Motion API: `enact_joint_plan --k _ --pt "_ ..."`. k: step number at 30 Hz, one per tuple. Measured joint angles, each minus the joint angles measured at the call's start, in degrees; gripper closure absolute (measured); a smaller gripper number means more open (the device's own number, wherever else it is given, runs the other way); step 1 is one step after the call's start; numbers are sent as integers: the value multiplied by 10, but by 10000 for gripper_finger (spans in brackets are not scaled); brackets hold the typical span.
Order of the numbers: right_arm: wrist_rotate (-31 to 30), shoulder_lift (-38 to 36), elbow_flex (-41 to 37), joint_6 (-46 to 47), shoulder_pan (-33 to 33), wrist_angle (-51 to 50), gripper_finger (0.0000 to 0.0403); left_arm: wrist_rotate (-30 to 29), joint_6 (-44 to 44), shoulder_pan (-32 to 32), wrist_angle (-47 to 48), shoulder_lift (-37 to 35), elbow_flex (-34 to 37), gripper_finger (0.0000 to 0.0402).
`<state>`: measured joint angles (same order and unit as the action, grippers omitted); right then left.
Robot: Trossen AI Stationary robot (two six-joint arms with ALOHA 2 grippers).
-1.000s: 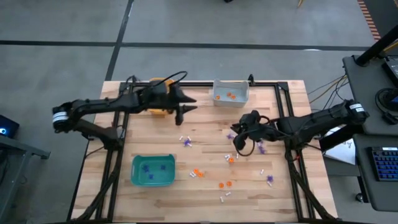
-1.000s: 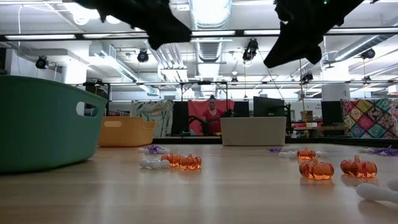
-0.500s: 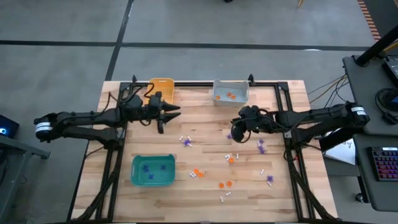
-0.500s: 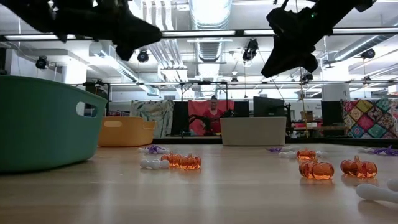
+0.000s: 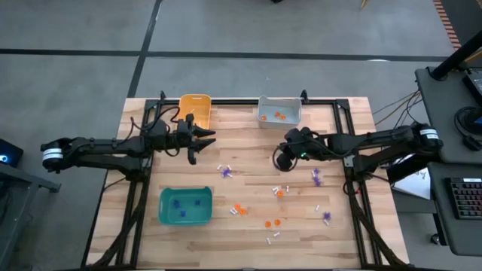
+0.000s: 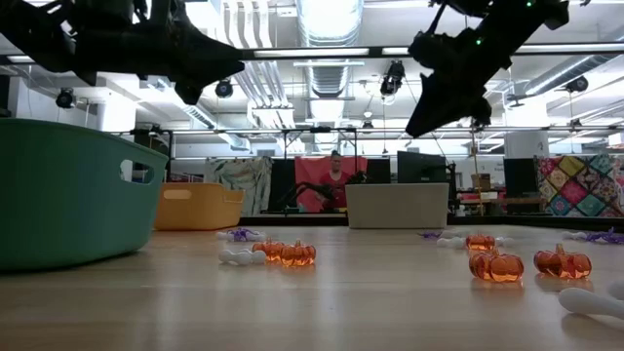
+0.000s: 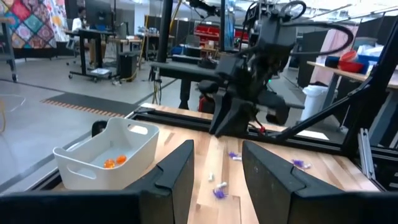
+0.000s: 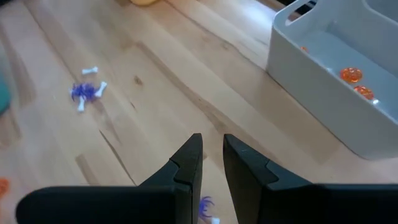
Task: Sort Halloween decoration
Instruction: Put the white bone toy into the orange bin
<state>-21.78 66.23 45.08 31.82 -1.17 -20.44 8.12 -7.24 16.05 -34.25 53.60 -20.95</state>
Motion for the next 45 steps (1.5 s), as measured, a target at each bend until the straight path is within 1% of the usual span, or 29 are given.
enact_joint_plan --k 5,10,12,14,20,24,28,33,37,42,45 --pt "18 48 24 -32 0 -2 346 0 7 0 -5 5 5 284" --pt "59 89 56 -74 -2 -6 346 0 7 0 -5 14 5 284" --pt "77 103 72 -86 -4 -23 346 0 7 0 -5 16 5 284" --pt "84 117 89 -89 -5 -57 346 0 7 0 -5 17 5 284" --pt "87 158 150 -88 -8 -204 346 0 7 0 -5 17 5 284" --pt "102 176 174 -91 -8 -273 346 0 7 0 -5 17 5 284" --pt "135 183 180 -131 -7 -302 346 0 7 0 -4 17 5 284" --pt "167 181 163 -200 -7 -305 346 0 7 0 -4 17 5 283" --pt "174 180 160 -236 -7 -305 346 0 7 0 -4 17 5 283" --pt "175 179 160 -250 -7 -310 346 0 7 0 -4 17 5 283" --pt "175 179 159 -251 -7 -316 335 0 7 0 -4 17 5 283"
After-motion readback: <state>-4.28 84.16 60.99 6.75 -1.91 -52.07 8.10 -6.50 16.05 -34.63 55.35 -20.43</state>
